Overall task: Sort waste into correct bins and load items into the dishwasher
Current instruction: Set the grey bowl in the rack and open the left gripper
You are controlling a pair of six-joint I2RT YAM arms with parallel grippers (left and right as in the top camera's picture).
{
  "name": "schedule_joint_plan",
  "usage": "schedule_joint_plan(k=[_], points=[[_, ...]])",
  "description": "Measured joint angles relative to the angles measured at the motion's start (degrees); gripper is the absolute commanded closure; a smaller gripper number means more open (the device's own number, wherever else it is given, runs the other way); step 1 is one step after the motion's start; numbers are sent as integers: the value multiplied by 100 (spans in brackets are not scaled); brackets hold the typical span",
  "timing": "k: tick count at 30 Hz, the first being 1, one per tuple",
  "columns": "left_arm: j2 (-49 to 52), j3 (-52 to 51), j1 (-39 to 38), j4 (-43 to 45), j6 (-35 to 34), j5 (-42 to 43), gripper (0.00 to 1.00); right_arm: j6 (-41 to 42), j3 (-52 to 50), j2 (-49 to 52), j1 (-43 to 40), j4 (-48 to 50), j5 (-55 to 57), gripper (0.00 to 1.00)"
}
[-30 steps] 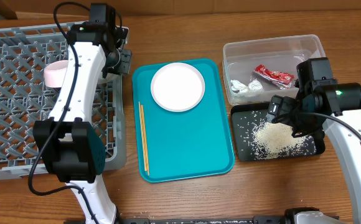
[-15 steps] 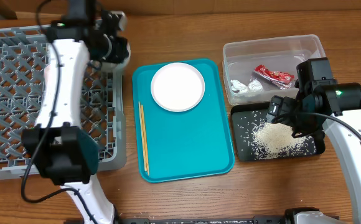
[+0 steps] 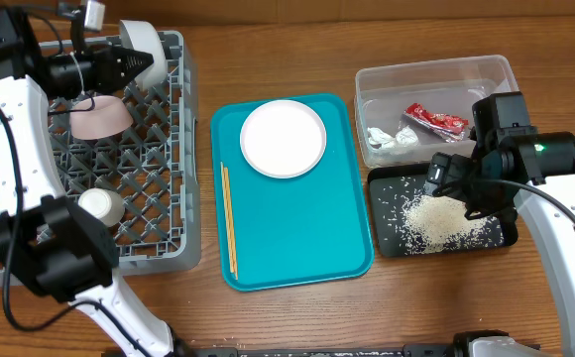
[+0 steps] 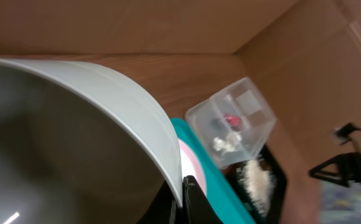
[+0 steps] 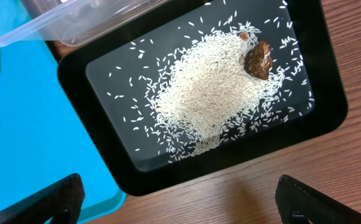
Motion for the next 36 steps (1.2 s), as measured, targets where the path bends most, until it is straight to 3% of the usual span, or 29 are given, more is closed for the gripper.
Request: schedule_joint_plan(k=[5,13,15,17,18,23,27,30,36], points=[[791,-2,151,-9,42,824,96,2,0,0,0,2,-2,0],[1412,-7,321,-319,83,1191,94,2,0,0,0,15,-13,0],[1421,-7,356,-393,109,1163,84,2,0,0,0,15,-15,0],[1421,-4,409,-505,131,1054,63,0,0,0,0,20,-15,0],[1421,-4,452,-570,116,977,58,4,0,0,0,17,-15,0],[1421,-4,774,-944,107,675,37,2,0,0,0,26,-20,0],[1388,-4,975,-1154,157,658,25,4,0,0,0,26,-17,0],[1285,-4,1034,-1228,240,616,0,4,0,0,0,24,-15,0],[350,-15,992,-1235,236,4,0,2,0,0,0,-15,-17,0]])
